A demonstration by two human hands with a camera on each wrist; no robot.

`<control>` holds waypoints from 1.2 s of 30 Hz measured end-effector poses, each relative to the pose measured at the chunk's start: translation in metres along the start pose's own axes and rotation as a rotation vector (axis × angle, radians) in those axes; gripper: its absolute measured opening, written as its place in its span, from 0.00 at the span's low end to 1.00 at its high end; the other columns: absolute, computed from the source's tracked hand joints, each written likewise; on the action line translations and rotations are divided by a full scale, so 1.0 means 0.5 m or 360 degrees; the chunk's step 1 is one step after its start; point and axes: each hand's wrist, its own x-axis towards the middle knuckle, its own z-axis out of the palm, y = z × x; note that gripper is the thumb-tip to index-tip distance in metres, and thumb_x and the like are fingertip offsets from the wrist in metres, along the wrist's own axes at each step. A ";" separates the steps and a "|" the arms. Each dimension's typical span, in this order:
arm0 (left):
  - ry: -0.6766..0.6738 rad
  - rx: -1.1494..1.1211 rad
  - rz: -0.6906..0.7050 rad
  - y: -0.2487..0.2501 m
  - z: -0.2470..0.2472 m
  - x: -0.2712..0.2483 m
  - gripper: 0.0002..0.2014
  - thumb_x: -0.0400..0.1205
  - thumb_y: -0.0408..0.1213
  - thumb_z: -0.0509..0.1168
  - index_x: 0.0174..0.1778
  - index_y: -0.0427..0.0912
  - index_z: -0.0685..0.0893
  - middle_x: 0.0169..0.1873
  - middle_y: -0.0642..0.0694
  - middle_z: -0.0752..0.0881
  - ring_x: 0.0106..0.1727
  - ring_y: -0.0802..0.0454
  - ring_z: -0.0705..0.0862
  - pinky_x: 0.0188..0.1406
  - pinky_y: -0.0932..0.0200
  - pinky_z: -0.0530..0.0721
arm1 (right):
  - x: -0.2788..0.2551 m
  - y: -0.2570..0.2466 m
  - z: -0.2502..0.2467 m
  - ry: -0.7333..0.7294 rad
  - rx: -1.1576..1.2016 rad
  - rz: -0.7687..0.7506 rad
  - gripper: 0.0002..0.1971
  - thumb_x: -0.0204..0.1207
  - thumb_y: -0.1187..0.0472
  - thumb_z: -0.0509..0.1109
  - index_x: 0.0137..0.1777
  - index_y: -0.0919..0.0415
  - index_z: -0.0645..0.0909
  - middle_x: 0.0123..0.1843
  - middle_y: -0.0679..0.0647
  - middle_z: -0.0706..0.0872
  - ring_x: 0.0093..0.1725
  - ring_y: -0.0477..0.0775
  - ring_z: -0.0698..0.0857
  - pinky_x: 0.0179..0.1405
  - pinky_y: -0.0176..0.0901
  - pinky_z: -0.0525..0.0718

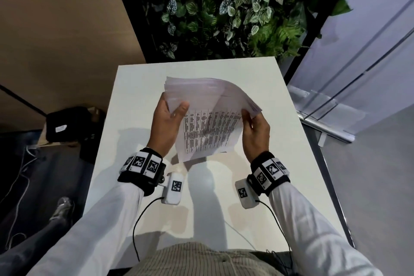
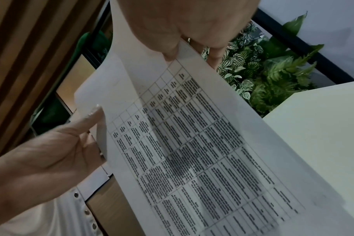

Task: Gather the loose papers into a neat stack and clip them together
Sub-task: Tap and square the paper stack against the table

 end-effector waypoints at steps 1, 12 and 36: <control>-0.0026 0.0082 -0.0047 -0.027 -0.006 -0.002 0.18 0.86 0.39 0.68 0.71 0.46 0.76 0.64 0.47 0.88 0.66 0.53 0.87 0.67 0.54 0.85 | -0.006 0.008 0.001 -0.0052 -0.0021 0.0060 0.13 0.88 0.61 0.65 0.64 0.40 0.80 0.58 0.41 0.89 0.60 0.40 0.87 0.63 0.39 0.83; -0.0019 0.0414 -0.0220 -0.123 -0.007 -0.012 0.14 0.89 0.36 0.60 0.70 0.39 0.79 0.59 0.43 0.88 0.63 0.42 0.86 0.58 0.54 0.81 | -0.020 0.033 0.010 -0.0194 -0.0314 0.0152 0.11 0.88 0.68 0.63 0.64 0.66 0.85 0.49 0.43 0.86 0.45 0.30 0.83 0.48 0.14 0.73; 0.0012 0.0244 -0.0283 -0.135 -0.030 -0.018 0.15 0.88 0.37 0.63 0.70 0.39 0.80 0.61 0.42 0.89 0.65 0.45 0.87 0.70 0.43 0.83 | 0.033 -0.006 0.020 -0.0301 0.0275 0.0327 0.21 0.75 0.54 0.81 0.65 0.53 0.79 0.61 0.57 0.87 0.61 0.55 0.87 0.62 0.47 0.86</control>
